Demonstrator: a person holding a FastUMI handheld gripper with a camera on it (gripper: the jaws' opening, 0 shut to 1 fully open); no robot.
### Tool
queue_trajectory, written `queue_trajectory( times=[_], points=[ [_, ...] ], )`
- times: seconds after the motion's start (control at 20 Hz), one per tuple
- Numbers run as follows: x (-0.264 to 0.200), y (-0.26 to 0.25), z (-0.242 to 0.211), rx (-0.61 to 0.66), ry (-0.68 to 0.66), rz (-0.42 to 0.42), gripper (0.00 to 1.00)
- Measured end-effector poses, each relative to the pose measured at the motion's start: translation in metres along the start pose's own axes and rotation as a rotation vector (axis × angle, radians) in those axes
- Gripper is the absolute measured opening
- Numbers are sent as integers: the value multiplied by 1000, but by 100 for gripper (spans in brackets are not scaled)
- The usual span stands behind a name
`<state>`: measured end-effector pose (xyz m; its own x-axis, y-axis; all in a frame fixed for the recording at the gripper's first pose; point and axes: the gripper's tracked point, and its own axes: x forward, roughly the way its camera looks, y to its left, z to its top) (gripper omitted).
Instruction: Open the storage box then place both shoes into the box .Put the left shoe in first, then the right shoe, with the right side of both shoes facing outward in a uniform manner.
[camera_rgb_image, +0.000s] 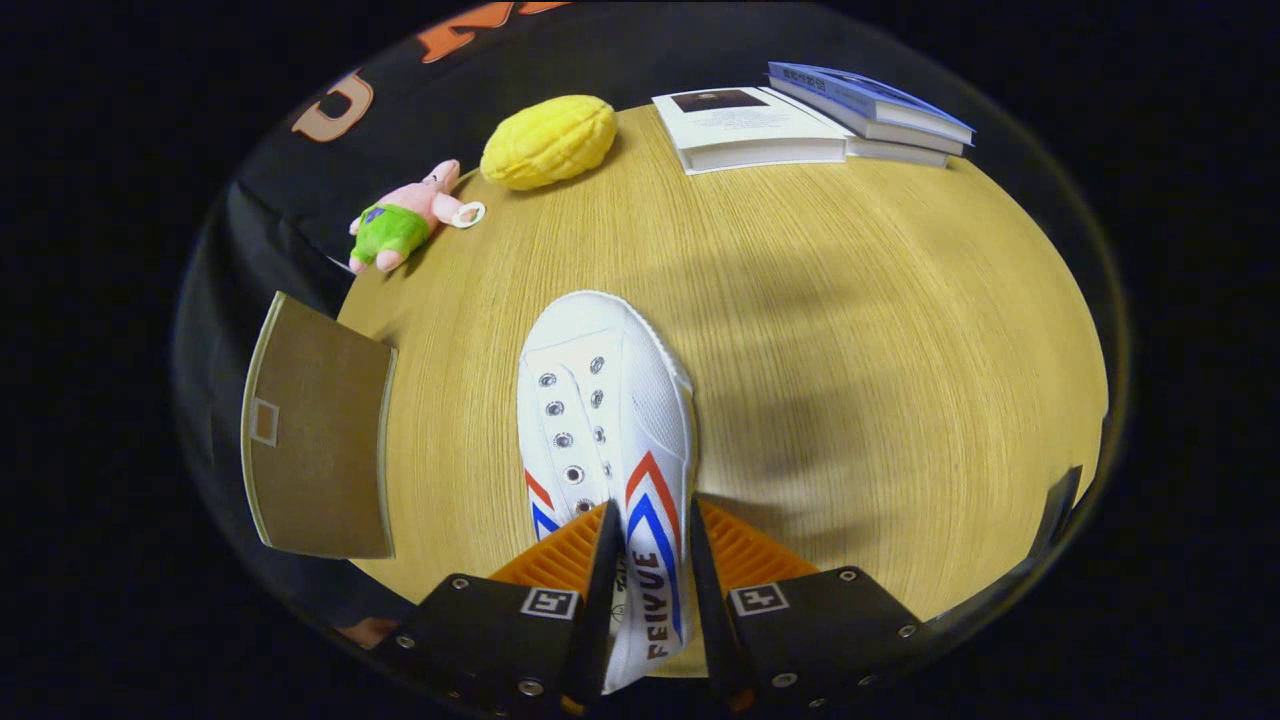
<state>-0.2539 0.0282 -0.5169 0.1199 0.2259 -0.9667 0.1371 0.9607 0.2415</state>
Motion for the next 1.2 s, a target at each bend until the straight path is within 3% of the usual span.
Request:
queue_trajectory(
  times=[0.1,0.15,0.25,0.35,0.6,0.8,1.2],
  points=[
    [0,-1,3,10,-11,6,35],
    [-1,-1,3,34,-6,16,24],
    [-4,3,0,91,10,26,14],
    [-10,11,3,119,0,23,9],
    [-43,57,27,155,-26,105,8],
    [-72,104,48,84,-43,129,8],
    [-114,236,59,-35,-20,307,8]
  ],
)
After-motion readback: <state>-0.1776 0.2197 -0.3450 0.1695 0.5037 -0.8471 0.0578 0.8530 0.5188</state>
